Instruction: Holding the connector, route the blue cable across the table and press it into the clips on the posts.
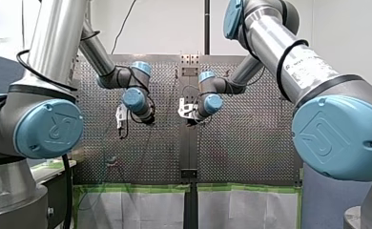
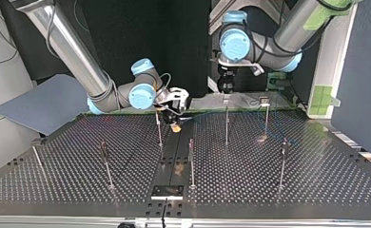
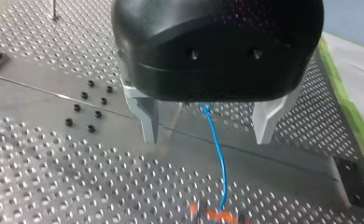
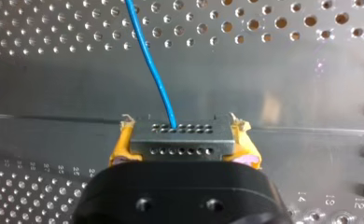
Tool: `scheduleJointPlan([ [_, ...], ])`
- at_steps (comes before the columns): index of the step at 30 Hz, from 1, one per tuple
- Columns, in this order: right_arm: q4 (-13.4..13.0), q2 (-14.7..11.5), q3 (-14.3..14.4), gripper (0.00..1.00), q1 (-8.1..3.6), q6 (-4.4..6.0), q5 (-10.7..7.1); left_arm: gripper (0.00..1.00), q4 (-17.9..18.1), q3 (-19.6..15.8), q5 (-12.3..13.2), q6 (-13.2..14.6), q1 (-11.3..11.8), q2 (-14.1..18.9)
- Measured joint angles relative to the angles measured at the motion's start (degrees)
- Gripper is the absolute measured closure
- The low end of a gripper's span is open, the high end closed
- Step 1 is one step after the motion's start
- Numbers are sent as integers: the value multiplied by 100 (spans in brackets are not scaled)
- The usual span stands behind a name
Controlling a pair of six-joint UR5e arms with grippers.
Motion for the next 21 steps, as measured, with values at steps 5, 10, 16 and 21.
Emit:
scheduleJointPlan([
  [5, 2, 0, 1, 100, -11, 0, 10, 0, 269, 153, -24, -251, -268, -216],
  [10, 3, 0, 0, 100, -13, 1, 13, 0, 483, 349, -8, -368, -520, -422],
  [16, 3, 0, 0, 100, -13, 7, 13, 0, 407, 614, -92, -433, -562, -654],
  [21, 4, -1, 0, 100, -14, 9, 7, 0, 403, 827, -244, -434, -499, -918],
])
